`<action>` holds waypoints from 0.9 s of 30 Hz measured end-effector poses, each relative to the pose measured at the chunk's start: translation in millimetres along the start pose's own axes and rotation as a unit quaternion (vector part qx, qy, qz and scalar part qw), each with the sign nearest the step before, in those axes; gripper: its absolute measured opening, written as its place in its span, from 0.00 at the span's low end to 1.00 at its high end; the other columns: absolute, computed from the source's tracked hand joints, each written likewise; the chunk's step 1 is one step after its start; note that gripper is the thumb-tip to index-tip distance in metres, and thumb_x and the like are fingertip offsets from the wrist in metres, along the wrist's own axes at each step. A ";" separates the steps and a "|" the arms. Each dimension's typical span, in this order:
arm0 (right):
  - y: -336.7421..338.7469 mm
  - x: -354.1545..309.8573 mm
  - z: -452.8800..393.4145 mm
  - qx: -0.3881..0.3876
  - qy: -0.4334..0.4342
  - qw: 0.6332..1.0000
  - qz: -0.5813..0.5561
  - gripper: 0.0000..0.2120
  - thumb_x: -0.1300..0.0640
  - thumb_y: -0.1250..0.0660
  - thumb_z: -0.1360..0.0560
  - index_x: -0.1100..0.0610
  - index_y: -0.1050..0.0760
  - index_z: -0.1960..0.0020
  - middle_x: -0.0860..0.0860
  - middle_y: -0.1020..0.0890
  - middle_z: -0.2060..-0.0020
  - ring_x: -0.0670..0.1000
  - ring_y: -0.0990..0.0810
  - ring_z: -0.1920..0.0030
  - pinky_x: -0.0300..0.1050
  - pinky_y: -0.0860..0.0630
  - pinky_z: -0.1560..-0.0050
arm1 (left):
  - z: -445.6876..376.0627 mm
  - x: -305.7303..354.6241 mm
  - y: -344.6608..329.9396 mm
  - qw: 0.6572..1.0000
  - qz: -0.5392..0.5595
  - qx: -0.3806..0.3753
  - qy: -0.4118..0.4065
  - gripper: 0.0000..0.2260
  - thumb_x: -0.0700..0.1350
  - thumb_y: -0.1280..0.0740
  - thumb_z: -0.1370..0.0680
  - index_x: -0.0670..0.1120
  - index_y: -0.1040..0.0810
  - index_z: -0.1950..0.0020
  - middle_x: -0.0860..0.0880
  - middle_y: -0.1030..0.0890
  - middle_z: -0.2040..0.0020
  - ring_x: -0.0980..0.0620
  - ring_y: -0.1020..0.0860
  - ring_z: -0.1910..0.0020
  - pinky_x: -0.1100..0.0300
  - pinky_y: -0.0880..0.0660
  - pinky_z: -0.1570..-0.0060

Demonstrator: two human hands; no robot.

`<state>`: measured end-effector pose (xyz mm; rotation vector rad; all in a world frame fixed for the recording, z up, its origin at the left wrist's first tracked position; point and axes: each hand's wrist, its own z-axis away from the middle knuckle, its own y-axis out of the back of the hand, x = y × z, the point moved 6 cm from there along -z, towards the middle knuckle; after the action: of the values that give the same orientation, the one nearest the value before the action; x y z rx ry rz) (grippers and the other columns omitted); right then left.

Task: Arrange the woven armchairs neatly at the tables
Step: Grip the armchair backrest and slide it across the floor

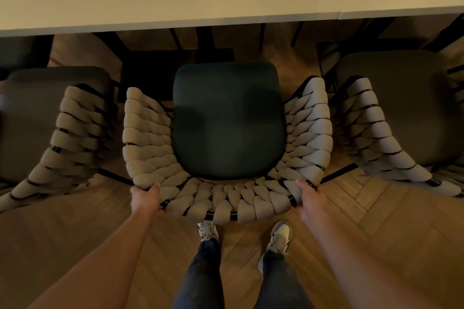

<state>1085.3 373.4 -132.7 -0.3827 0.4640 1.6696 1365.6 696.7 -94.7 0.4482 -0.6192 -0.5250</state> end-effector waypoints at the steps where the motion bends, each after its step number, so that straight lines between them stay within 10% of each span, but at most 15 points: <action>1: 0.3 0.0 -1.5 0.000 0.002 1.000 -0.003 0.29 0.64 0.29 0.25 0.54 0.34 0.27 0.59 0.22 0.37 0.60 0.21 0.38 0.65 0.25 0.38 | 0.3 0.1 0.3 1.000 -0.001 0.000 0.000 0.27 0.48 0.35 0.18 0.47 0.42 0.23 0.39 0.29 0.32 0.41 0.25 0.48 0.48 0.22 0.53; 27: -0.9 -0.7 -0.3 -0.007 0.011 1.000 -0.014 0.29 0.64 0.31 0.24 0.55 0.36 0.25 0.58 0.23 0.36 0.60 0.22 0.39 0.64 0.25 0.37 | -2.4 -4.7 3.5 1.000 -0.017 -0.001 0.006 0.29 0.52 0.35 0.19 0.46 0.43 0.23 0.39 0.29 0.30 0.37 0.25 0.38 0.40 0.24 0.40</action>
<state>1086.3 372.7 -132.7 -0.4162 0.4610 1.6439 1365.1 702.8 -96.6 0.4604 -0.5997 -0.5545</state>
